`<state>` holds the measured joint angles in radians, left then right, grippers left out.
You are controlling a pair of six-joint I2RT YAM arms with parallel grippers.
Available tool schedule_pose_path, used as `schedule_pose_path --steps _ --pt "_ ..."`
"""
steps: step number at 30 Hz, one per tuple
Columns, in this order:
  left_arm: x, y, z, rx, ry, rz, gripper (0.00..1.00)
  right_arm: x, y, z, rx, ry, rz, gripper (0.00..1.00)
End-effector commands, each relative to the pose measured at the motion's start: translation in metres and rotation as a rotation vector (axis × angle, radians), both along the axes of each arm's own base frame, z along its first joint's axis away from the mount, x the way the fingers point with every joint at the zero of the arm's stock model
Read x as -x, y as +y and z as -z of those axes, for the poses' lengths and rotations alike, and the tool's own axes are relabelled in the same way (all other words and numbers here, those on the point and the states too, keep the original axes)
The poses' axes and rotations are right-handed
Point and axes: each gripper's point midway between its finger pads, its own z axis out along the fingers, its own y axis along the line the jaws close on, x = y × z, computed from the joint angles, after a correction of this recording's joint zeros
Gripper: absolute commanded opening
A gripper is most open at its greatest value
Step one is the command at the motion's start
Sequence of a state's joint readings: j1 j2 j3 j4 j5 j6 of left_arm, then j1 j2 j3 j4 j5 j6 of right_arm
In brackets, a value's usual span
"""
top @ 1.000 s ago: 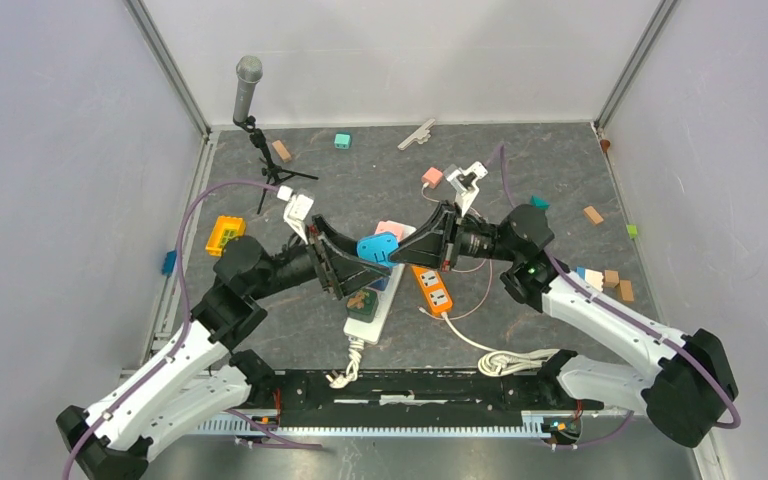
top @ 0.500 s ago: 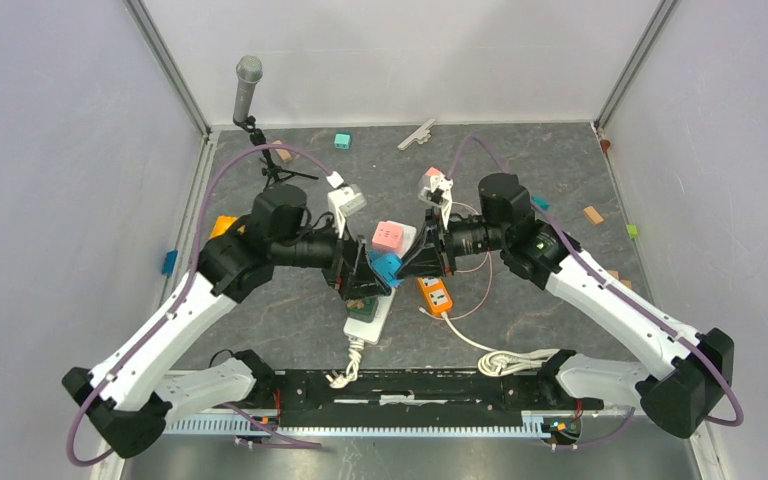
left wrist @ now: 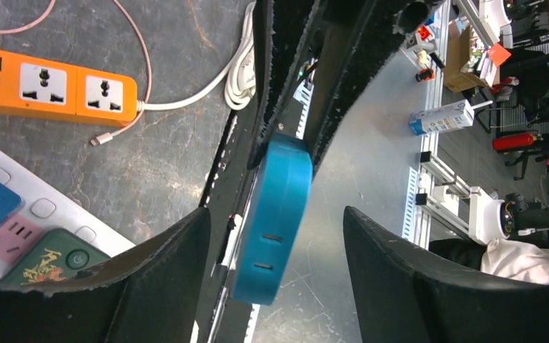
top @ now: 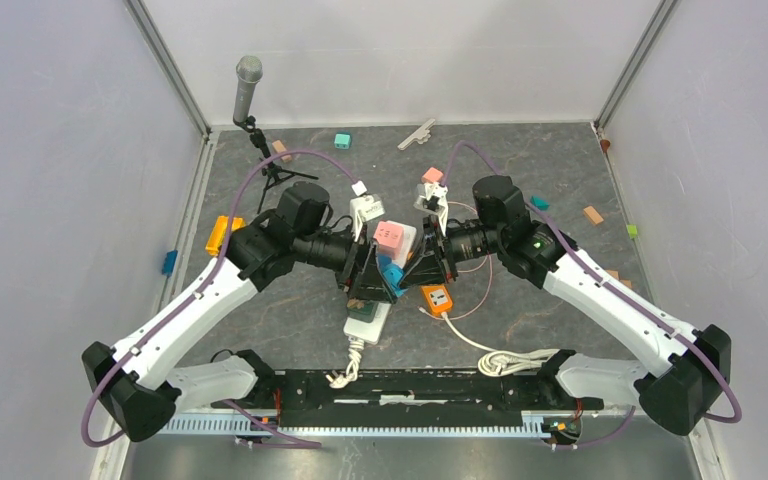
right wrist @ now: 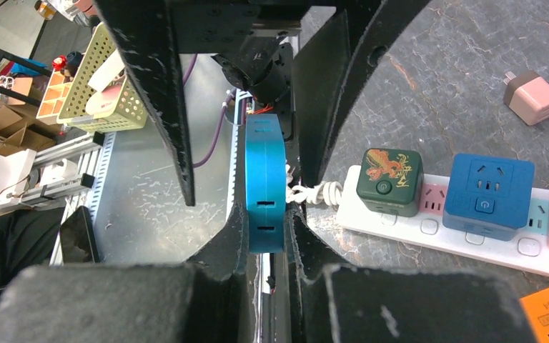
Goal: Insert the plug
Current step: Pick up the plug from the center of the board.
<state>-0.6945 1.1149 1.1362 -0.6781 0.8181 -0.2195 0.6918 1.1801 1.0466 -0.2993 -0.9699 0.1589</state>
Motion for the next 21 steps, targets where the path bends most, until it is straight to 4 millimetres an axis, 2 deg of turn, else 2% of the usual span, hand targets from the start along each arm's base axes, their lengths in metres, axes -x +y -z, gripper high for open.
schedule_pose_path --steps 1,7,10,16,19,21 --pt "-0.003 -0.012 -0.017 0.107 -0.018 -0.005 0.71 0.004 0.002 -0.017 -0.055 -0.043 -0.026 0.00" --pt "-0.004 -0.014 -0.003 0.084 0.011 -0.002 0.61 0.004 0.003 -0.021 -0.067 -0.048 -0.025 0.00" --pt "-0.004 -0.014 0.000 0.078 0.017 0.001 0.54 0.004 0.003 -0.020 -0.066 -0.046 -0.025 0.00" --pt "-0.002 -0.018 0.004 0.065 0.029 0.008 0.46 0.005 0.003 -0.019 -0.066 -0.043 -0.022 0.00" --pt "-0.002 -0.019 0.007 0.057 0.032 0.010 0.33 0.005 0.003 -0.018 -0.063 -0.040 -0.021 0.00" --pt "-0.004 -0.020 0.007 0.053 0.025 0.000 0.21 0.004 0.002 -0.018 -0.061 -0.040 -0.019 0.00"
